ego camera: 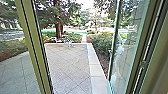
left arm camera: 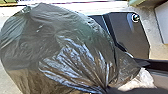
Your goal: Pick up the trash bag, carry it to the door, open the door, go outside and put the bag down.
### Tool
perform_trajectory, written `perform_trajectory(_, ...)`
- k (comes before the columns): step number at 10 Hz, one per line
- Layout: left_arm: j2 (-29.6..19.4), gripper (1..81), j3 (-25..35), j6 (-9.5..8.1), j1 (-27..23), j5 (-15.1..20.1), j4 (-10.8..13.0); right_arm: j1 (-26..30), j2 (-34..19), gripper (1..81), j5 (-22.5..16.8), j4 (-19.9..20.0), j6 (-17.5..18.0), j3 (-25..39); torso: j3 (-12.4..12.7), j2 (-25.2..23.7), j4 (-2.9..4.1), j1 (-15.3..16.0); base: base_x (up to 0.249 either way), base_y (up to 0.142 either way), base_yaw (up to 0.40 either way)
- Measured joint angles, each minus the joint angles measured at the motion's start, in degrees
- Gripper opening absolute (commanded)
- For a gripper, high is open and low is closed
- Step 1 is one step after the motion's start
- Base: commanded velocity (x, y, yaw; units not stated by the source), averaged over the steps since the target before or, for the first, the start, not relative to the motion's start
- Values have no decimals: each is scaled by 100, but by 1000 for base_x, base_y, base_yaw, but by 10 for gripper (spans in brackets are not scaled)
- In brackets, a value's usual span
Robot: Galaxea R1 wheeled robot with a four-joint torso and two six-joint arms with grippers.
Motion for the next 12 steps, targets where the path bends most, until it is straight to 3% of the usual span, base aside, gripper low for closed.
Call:
perform_trajectory(3, -13, 10, -4, 0, 0, -2, 0, -2, 0, 811, 1, 0, 0, 0, 0, 0, 0, -2, 26, 0, 0)
perform_trajectory(12, 5, 10, 5, 0, 0, -11, -2, -79, 0, 811, 37, -2, -17, -2, 0, -4, 0, 0, 108, 0, 0)
